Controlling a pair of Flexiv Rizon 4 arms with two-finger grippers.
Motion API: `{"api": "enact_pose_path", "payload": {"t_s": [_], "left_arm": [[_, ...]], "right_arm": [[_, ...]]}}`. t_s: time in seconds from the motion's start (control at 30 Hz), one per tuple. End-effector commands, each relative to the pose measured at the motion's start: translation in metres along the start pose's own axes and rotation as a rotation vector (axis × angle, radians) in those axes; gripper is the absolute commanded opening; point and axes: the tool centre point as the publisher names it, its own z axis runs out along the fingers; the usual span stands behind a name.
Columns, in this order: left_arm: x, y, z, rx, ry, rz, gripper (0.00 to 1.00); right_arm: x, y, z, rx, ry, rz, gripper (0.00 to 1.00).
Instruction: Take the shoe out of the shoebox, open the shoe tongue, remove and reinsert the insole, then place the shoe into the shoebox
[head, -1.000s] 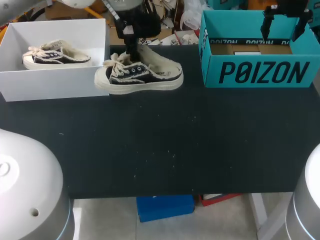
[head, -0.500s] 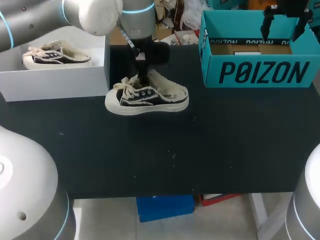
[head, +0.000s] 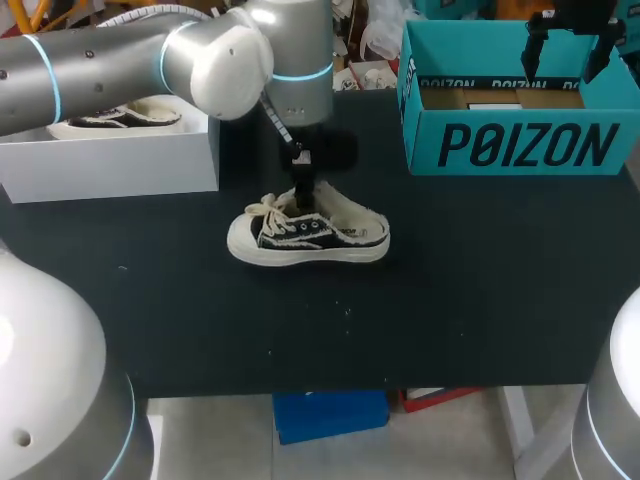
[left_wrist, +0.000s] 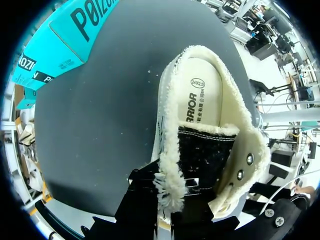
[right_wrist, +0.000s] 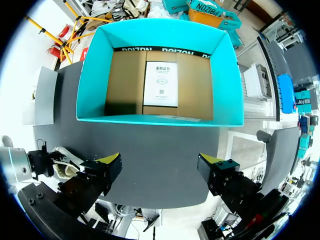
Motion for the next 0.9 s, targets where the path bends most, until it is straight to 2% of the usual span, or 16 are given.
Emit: {"api": "enact_pose_path", "payload": {"t_s": [0.03,0.37,0.47,0.5,0.53,0.57,0.67,0.9], "left_arm": [[-0.006,-0.007,0.015,-0.003,0.009,0.0,0.0],[-0.013,-0.008,0.046,-0.031,0.042,0.017,0.0],[-0.013,-0.007,0.047,-0.002,0.045,0.038,0.0],[-0.012,-0.008,0.045,-0.004,0.041,0.045,0.2],[-0.011,-0.008,0.043,0.002,0.043,0.047,0.57],[-0.011,-0.008,0.042,0.003,0.043,0.047,1.0],[-0.007,-0.006,0.031,0.039,0.032,0.057,1.0],[-0.002,-0.003,-0.015,0.148,-0.074,0.12,1.0]], "right_arm": [[0.0,0.0,0.0,0.0,0.0,0.0,1.0],[0.0,0.0,0.0,0.0,0.0,0.0,1.0],[0.0,0.0,0.0,0.0,0.0,0.0,1.0],[0.0,0.0,0.0,0.0,0.0,0.0,1.0],[0.0,0.0,0.0,0.0,0.0,0.0,1.0],[0.0,0.0,0.0,0.0,0.0,0.0,1.0],[0.0,0.0,0.0,0.0,0.0,0.0,1.0],[0.0,0.0,0.0,0.0,0.0,0.0,1.0]]}}
